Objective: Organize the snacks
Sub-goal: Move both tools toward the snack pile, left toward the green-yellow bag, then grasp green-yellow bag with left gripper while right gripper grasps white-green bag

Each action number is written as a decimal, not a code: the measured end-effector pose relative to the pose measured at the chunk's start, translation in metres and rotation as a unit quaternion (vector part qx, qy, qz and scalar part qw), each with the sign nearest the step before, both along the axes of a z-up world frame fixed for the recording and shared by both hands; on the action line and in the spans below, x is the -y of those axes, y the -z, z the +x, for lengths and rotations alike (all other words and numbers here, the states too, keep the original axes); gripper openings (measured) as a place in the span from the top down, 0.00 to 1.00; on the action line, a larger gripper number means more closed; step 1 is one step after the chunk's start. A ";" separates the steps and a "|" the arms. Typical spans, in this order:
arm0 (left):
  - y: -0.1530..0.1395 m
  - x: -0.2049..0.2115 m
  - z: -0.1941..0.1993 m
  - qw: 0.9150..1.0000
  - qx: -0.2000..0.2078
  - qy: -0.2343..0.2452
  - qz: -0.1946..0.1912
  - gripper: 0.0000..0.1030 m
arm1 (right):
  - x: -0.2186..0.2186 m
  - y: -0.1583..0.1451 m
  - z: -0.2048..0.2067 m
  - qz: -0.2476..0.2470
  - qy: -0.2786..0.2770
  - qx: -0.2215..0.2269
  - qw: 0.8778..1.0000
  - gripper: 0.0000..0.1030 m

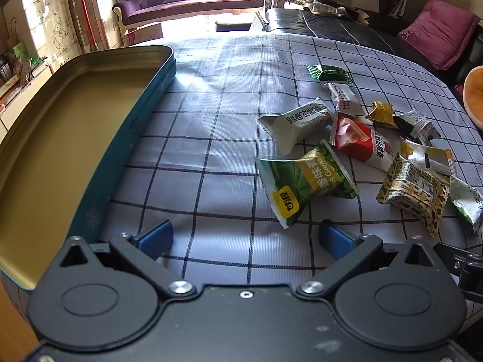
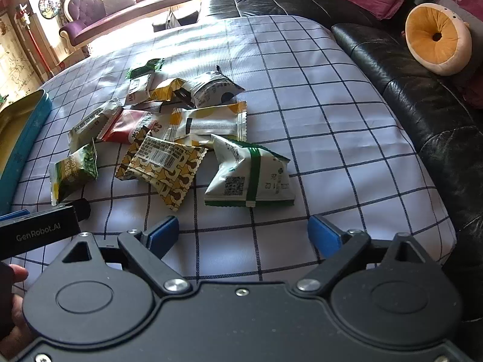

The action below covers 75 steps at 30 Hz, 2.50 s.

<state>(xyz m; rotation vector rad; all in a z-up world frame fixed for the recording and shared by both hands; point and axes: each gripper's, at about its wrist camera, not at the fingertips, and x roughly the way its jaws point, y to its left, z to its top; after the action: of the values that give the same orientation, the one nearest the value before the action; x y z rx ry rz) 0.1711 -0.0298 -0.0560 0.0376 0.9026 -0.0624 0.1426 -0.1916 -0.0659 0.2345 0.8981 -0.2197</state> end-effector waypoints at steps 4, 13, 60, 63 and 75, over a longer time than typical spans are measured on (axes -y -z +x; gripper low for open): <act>0.000 0.000 -0.001 1.000 0.001 0.000 0.000 0.00 | -0.006 0.001 -0.001 -0.017 -0.002 0.002 1.000 0.08; 0.001 0.000 -0.004 1.000 0.008 -0.001 0.001 0.00 | -0.008 0.001 -0.002 -0.024 0.001 0.004 1.000 0.08; -0.022 0.005 -0.013 0.980 0.114 0.156 0.041 0.14 | 0.020 -0.006 -0.015 0.030 0.071 0.077 0.994 0.27; -0.021 0.009 -0.006 0.974 0.119 0.186 0.050 0.14 | 0.023 -0.008 -0.009 0.035 0.067 0.076 0.994 0.29; -0.013 0.019 0.009 0.970 0.096 0.219 0.050 0.24 | 0.014 -0.002 0.012 0.004 0.041 0.073 0.996 0.37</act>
<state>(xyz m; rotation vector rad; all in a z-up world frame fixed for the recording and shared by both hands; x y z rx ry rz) 0.1802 -0.0488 -0.0427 0.3327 0.6901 -0.4172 0.1546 -0.2060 -0.0638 0.2920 0.7458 -0.2717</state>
